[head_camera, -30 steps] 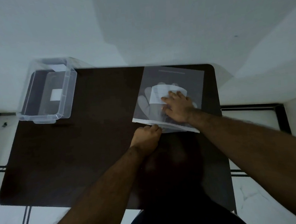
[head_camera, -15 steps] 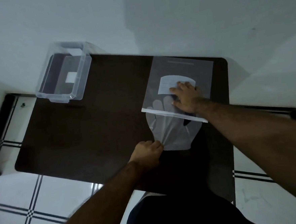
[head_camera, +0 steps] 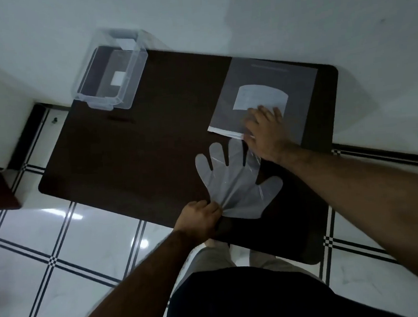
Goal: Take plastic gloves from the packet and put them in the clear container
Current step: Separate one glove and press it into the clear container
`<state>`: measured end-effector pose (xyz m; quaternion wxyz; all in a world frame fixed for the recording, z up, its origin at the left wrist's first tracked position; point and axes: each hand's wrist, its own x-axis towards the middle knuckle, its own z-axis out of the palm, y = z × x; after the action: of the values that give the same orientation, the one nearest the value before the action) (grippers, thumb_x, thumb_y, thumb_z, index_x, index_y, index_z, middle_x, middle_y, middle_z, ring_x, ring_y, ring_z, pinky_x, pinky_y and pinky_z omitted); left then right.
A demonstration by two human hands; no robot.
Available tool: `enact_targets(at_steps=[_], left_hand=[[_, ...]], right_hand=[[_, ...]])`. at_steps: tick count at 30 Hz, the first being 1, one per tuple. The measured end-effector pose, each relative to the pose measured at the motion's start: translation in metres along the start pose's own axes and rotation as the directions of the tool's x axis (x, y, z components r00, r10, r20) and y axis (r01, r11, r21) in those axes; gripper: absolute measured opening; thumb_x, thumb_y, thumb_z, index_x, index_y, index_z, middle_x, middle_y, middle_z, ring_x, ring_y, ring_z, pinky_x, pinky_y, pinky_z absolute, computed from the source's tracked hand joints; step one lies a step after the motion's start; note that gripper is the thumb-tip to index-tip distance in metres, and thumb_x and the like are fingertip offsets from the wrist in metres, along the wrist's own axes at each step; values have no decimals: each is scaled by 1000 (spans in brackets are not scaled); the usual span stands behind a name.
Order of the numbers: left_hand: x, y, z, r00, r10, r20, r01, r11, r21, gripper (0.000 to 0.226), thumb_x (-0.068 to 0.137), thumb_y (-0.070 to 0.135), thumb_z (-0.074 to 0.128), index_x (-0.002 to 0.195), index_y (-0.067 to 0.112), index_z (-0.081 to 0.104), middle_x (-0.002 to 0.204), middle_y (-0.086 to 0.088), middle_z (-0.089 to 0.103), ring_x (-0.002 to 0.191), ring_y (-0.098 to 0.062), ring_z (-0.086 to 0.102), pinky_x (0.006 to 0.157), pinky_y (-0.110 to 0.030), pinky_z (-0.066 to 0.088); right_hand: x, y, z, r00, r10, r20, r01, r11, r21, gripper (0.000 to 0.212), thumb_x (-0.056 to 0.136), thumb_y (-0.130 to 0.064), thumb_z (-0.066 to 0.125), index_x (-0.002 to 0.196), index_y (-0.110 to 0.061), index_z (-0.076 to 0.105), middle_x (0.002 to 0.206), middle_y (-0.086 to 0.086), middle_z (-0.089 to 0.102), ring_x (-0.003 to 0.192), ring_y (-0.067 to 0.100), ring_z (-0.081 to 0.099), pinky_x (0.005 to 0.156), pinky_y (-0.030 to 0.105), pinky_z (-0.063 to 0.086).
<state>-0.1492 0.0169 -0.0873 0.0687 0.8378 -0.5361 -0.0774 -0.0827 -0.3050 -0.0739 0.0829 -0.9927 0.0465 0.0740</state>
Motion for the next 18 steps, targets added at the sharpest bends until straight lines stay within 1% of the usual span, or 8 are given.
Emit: enact_targets(at_steps=[2,4,6,8,10,13,15,18], left_hand=[[-3,-3,1,999,16,35,-16,1000,-10,17,86,24,65,95,15,77,90,-3,71,64,-24,62,56,-35,54],[-6,-3,1,997,58,45,-57,998,-26,15,80,21,76,93,16,78,88,-3,71,63,-24,63,56,-34,55],[-11,-4,2,993,105,45,-103,994,-45,18,72,17,83,89,16,77,84,-3,71,60,-24,63,55,-32,53],[-19,-5,4,989,138,42,-136,989,-49,23,63,14,85,85,17,76,81,-1,69,58,-24,61,53,-30,51],[-26,-7,4,986,160,39,-157,986,-51,25,60,13,85,83,17,76,80,-1,68,58,-24,60,53,-29,50],[-33,-13,3,983,184,8,-183,982,-40,20,63,11,79,81,17,74,78,-1,67,57,-24,58,52,-29,47],[-35,-17,3,982,190,-16,-191,981,-39,15,68,10,75,81,17,73,78,-2,66,58,-24,58,53,-30,47],[-38,-25,5,978,207,-25,-208,977,-50,13,75,13,82,86,16,75,82,-3,69,61,-24,60,55,-32,53]], right_hand=[[-28,-19,5,995,-85,-49,86,996,20,48,101,-47,57,142,-22,59,161,14,45,154,37,33,127,66,16],[-56,-39,11,990,-131,-57,133,990,39,44,104,-47,51,141,-24,59,158,10,48,154,34,34,128,65,14],[-83,-56,19,989,-141,-41,143,989,40,42,105,-48,48,138,-26,62,153,7,52,150,30,39,129,62,15],[-110,-71,31,991,-121,-56,124,990,71,39,104,-46,50,132,-25,67,143,6,59,141,30,48,127,60,20],[-137,-85,44,992,-102,-73,110,988,110,36,104,-46,51,124,-24,70,133,6,64,130,30,55,123,58,27],[-172,-111,60,982,-129,-135,151,974,168,33,103,-49,55,114,-23,73,120,3,69,115,27,61,111,52,38],[-186,-129,64,974,-162,-159,190,965,180,35,99,-55,60,108,-24,74,111,-1,71,107,21,62,104,49,43],[-195,-148,71,984,-132,-118,152,970,189,40,90,-63,65,104,-27,72,106,-4,71,103,18,61,103,47,44]])
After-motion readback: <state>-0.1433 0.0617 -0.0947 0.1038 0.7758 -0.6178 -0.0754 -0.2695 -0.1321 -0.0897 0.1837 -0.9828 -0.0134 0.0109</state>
